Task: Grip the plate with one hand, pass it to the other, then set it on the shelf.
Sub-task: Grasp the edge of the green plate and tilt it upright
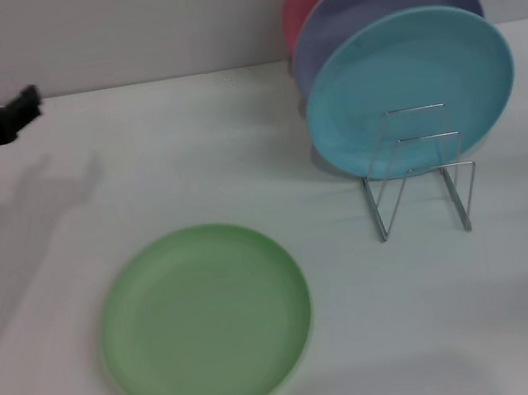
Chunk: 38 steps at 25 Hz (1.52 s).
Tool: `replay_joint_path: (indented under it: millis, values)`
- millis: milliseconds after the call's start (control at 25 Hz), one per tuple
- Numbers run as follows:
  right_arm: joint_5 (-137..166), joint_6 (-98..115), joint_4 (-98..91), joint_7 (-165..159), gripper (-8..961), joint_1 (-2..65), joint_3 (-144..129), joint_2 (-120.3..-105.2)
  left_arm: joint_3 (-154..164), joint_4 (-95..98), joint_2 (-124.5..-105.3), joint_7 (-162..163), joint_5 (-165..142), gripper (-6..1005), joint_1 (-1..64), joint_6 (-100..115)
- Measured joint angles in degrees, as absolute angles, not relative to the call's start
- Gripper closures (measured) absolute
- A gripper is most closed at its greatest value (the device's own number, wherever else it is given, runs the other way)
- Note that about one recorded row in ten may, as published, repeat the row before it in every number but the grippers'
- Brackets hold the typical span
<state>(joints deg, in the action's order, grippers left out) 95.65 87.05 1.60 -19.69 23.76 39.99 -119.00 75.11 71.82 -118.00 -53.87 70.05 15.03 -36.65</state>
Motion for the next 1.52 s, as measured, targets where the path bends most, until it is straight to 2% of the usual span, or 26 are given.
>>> replay_joint_path:
  millis: [40,200,400,600,760,1120,1520]
  values:
    - [95.65,87.05,1.60,-19.69,253,23.76,39.99,-119.00,75.11,71.82,-118.00,-53.87,70.05,276,15.03,-36.65]
    - [95.64,87.08,1.59,-19.68,253,23.87,39.98,-118.97,69.49,78.22,-117.91,-36.54,51.28,276,20.05,-59.33]
    - [95.31,87.12,1.51,-19.69,253,24.23,40.37,-118.85,69.40,81.52,-118.08,-25.82,39.74,276,24.07,-74.29]
    - [95.17,87.50,0.72,-19.69,253,25.21,40.58,-118.57,69.89,82.34,-118.05,-17.68,38.24,276,25.48,-82.78]
    - [95.17,87.63,-0.06,-19.69,253,25.83,40.65,-118.22,70.92,82.60,-118.13,-13.03,37.82,277,25.94,-86.28]
    - [95.00,87.28,-1.46,-19.69,253,27.62,40.87,-116.22,76.04,81.97,-118.24,-0.90,29.14,277,27.07,-88.94]
    - [95.00,87.13,-2.68,-19.29,252,28.69,40.87,-115.50,78.63,79.57,-118.38,2.84,27.84,312,28.88,-89.02]
